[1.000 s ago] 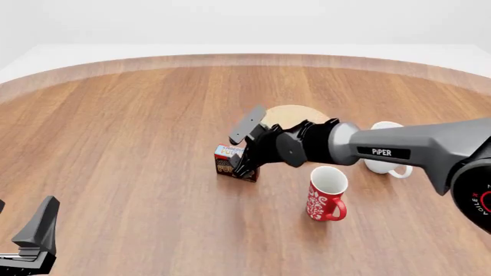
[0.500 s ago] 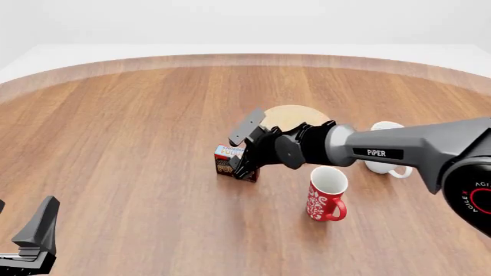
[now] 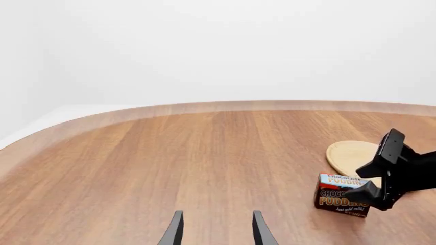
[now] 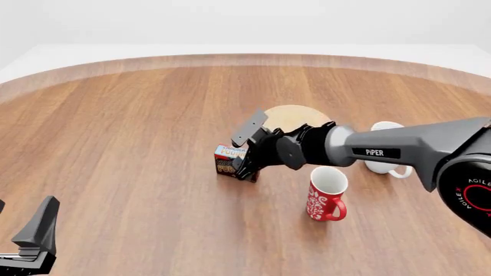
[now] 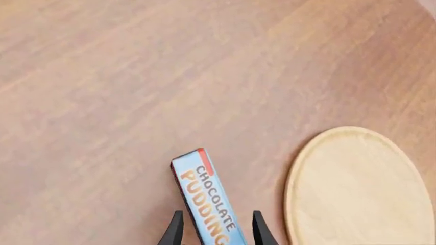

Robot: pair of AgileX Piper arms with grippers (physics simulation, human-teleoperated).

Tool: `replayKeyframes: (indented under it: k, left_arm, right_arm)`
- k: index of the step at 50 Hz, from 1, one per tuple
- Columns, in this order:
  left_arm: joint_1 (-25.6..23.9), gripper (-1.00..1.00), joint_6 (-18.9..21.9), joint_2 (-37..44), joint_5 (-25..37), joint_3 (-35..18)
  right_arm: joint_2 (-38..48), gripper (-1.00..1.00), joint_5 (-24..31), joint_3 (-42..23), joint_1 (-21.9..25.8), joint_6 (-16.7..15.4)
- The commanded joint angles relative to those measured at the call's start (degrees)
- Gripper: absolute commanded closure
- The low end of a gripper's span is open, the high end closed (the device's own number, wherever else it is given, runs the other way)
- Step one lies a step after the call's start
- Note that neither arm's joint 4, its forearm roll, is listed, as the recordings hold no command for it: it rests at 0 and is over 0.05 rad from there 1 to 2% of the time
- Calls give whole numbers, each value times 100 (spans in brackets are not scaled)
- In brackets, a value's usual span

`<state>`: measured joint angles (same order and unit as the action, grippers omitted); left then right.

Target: Put the chocolate pudding to the left of the plate.

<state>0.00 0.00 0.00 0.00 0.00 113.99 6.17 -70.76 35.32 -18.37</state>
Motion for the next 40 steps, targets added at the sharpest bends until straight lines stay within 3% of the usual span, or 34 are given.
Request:
replayKeyframes:
  k: [1, 13, 14, 40]
  left_arm:
    - [0, -100, 0, 0, 0, 0]
    - [0, -100, 0, 0, 0, 0]
    - [0, -100, 0, 0, 0, 0]
    - [0, -100, 0, 0, 0, 0]
  right_arm:
    - [57, -100, -58, 21, -19, 16]
    - [93, -100, -117, 55, 27, 72]
    - [94, 100, -117, 55, 30, 79]
    - [-791, 100, 133, 511, 355, 265]
